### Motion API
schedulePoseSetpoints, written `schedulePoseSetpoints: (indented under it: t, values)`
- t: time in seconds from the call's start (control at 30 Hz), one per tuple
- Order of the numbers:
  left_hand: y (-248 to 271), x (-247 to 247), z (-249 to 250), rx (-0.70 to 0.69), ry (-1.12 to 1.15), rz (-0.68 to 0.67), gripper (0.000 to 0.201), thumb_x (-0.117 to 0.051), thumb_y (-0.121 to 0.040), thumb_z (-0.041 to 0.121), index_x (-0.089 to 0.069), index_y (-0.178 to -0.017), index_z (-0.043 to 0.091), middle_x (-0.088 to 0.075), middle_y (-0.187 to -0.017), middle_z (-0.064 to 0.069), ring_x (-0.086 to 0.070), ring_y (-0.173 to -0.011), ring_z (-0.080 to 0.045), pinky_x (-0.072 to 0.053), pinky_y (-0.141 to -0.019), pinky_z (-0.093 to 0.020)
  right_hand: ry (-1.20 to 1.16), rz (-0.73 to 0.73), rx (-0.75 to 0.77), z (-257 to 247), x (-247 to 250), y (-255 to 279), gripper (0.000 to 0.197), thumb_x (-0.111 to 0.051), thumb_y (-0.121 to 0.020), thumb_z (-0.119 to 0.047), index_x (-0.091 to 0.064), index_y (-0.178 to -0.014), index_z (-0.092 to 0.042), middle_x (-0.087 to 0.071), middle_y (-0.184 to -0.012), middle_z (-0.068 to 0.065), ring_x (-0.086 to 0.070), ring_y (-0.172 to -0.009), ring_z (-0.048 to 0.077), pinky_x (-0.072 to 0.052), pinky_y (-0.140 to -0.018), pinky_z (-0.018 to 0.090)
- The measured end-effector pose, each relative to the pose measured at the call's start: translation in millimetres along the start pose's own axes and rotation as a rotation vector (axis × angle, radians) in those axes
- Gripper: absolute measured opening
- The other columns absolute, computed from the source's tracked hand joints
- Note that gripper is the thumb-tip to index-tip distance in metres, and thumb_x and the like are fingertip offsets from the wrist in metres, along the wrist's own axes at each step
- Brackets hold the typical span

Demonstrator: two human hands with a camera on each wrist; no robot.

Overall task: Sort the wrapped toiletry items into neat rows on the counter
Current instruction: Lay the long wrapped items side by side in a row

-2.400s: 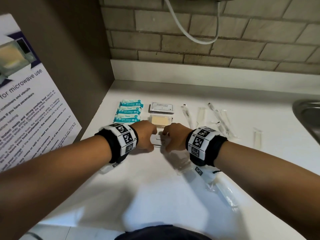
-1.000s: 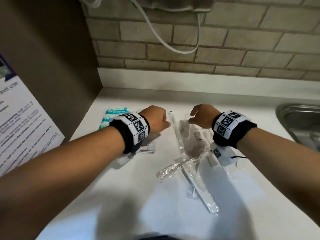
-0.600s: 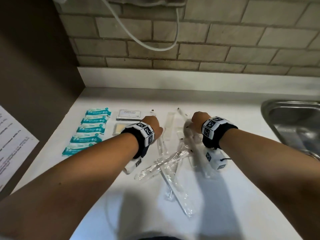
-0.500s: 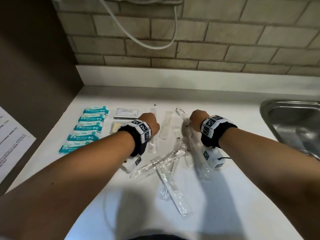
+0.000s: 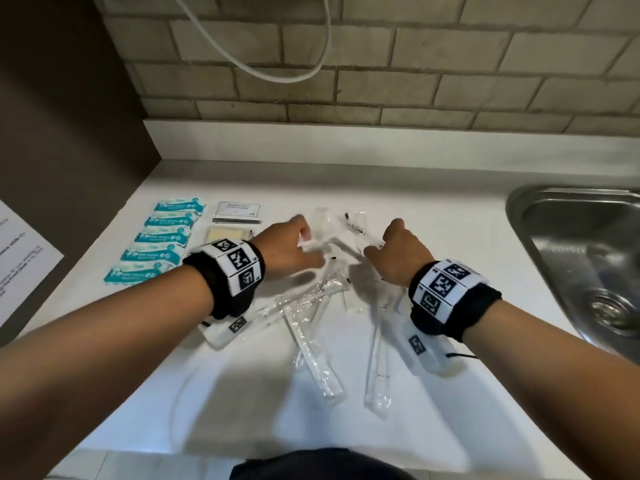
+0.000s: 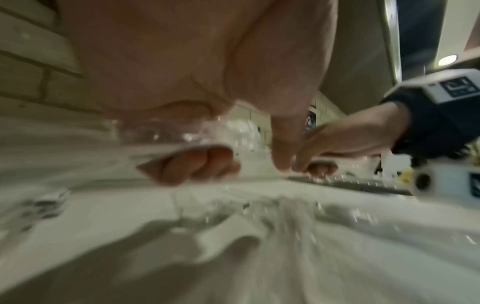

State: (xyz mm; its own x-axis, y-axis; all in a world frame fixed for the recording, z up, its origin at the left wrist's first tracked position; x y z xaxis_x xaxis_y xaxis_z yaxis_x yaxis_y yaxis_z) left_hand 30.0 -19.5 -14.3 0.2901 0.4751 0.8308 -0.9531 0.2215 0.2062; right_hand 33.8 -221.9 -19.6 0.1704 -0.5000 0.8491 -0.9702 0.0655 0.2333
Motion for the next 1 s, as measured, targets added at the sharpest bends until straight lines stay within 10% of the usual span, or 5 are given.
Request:
schedulePoseSetpoints:
  t: [0.27,0.7,0.9,1.0]
  values:
    - [2,-35,3,0.018,-0.194,-0.128,0.031,-0.066,-0.081,0.048,-0.063,-0.085,0.017,-0.066,-0.09,-0.002,-0.062,-0.085,-0.023,-0.046,-0.069,-0.028,0.232,-0.251,0.017,21,-26,49,0.034,-0.06,-0.085,-0.046,-0.058,-0.072,-0.014,-0.062,-0.072,0.0,-0.06,-0.063,0.013,-0.043,-0.05,0.022]
    - [-7,11,24,-0.037,0.357,0.226,0.033,-0.047,-0.099,0.039,-0.043,-0.112,0.009,-0.064,-0.101,-0.011,-0.069,-0.079,-0.025,-0.055,-0.077,-0.044,0.102,-0.139,-0.048,9,-22,37,0.033,-0.051,-0.093,-0.037,-0.054,-0.103,-0.006,-0.062,-0.097,0.009,-0.059,-0.085,0.025,-0.044,-0.07,0.03]
    - [11,-24,12,0.048,0.228,0.012,0.07,-0.071,-0.081,0.045,-0.039,-0.135,0.015,-0.053,-0.136,-0.003,-0.056,-0.104,-0.016,-0.048,-0.075,-0.025,-0.288,0.049,-0.088,4,6,26,0.045,-0.051,-0.09,-0.029,-0.034,-0.124,-0.004,-0.063,-0.107,0.016,-0.066,-0.093,0.034,-0.052,-0.075,0.037]
    - [8,-42,9,0.109,-0.023,-0.085,0.077,-0.078,-0.072,0.048,-0.04,-0.132,0.018,-0.055,-0.13,-0.001,-0.056,-0.098,-0.019,-0.051,-0.076,-0.031,-0.3,0.097,-0.037,-2,17,27,0.031,-0.055,-0.089,-0.027,-0.038,-0.106,-0.008,-0.059,-0.096,0.012,-0.061,-0.081,0.03,-0.046,-0.064,0.033]
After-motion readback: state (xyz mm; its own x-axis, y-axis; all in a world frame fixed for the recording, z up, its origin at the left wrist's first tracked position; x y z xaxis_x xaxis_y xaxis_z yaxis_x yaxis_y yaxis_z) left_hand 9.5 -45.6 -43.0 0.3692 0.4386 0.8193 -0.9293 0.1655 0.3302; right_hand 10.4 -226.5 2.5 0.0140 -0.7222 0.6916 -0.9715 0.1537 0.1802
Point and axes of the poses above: each hand's wrist, its own y-axis away from the middle knuckle, its own x-axis out of the back of the hand, z = x × y, the point moved 4 cm from there along -y, towards the middle knuckle
